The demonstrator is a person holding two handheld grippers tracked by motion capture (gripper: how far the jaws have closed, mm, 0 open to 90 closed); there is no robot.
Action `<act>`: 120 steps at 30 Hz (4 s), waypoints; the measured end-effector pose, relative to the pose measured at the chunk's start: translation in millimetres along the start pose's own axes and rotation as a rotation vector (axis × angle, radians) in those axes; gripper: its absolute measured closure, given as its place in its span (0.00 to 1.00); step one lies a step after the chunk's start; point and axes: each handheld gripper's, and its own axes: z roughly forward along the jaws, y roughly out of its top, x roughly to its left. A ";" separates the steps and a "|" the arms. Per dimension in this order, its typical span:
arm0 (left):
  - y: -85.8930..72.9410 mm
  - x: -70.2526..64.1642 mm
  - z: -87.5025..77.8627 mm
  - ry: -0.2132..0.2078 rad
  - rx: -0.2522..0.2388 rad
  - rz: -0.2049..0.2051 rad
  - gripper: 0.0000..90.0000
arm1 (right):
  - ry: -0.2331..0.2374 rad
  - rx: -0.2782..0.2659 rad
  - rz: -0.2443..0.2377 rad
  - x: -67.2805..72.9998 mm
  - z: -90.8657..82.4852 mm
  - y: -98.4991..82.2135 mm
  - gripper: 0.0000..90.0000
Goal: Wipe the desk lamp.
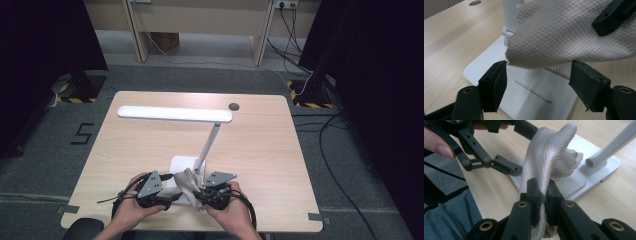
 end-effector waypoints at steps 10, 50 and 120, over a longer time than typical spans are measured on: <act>10.5 9.6 -13.8 -0.003 -0.048 0.003 0.29 | -0.004 0.026 0.014 -2.9 3.0 -3.3 0.94; 12.6 24.7 -37.2 0.056 -0.111 0.128 0.87 | 0.012 -0.192 -0.025 6.5 7.1 31.3 0.63; 130.8 104.3 -170.8 0.595 -0.434 0.153 0.88 | -0.174 0.022 -0.014 -32.3 60.5 1.0 1.00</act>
